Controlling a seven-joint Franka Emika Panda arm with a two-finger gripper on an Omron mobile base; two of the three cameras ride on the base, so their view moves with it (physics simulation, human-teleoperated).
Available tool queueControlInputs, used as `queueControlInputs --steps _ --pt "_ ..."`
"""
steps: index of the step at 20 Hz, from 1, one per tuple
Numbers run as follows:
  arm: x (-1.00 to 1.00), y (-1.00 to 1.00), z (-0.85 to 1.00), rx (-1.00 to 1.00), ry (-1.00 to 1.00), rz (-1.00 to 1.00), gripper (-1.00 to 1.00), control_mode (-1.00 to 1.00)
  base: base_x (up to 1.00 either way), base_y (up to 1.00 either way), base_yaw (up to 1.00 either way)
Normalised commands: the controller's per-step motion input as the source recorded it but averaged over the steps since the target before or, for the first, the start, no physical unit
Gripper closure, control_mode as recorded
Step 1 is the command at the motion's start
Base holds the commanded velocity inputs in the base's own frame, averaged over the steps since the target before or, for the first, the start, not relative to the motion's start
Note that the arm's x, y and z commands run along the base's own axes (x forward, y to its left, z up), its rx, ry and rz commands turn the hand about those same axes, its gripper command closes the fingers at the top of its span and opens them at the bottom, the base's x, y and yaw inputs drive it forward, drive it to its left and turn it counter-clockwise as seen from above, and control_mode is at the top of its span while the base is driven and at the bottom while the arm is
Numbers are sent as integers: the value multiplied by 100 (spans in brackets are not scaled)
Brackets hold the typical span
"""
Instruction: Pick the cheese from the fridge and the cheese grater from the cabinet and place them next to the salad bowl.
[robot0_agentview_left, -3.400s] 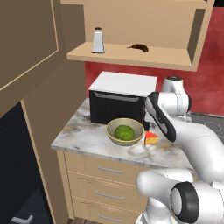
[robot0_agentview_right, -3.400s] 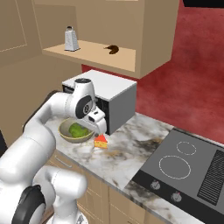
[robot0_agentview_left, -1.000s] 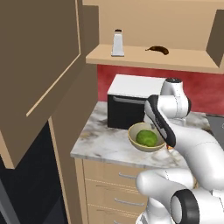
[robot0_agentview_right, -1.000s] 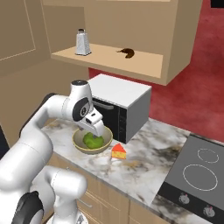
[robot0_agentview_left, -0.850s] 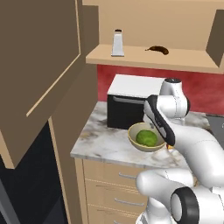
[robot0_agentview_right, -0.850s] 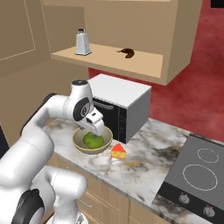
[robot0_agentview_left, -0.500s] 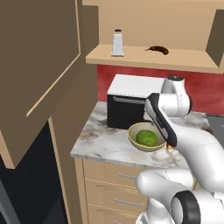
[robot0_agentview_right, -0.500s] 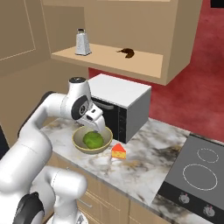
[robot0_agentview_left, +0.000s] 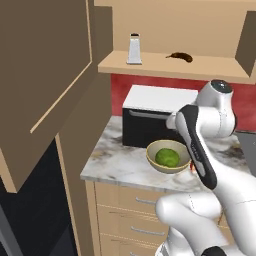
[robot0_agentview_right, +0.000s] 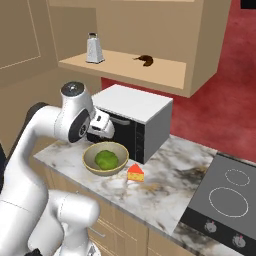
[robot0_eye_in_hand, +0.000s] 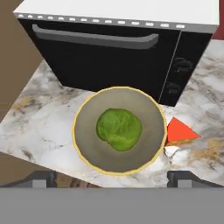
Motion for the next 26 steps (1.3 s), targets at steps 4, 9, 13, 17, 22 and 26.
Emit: queueControlInputs --steps 4,9,13,17,22,26 --pt "-9 44 73 -2 -24 10 -100 -100 0 0 0" --pt "0 20 70 -4 -28 12 -100 -100 0 0 0" --pt "-1 10 71 -3 -21 11 -100 -100 0 0 0" --pt "-1 6 79 -3 -20 13 -100 -100 0 0 0" --pt "0 0 68 -8 -11 9 -100 -100 0 0 0" --pt "0 0 80 -9 -9 9 -100 -100 0 0 0"
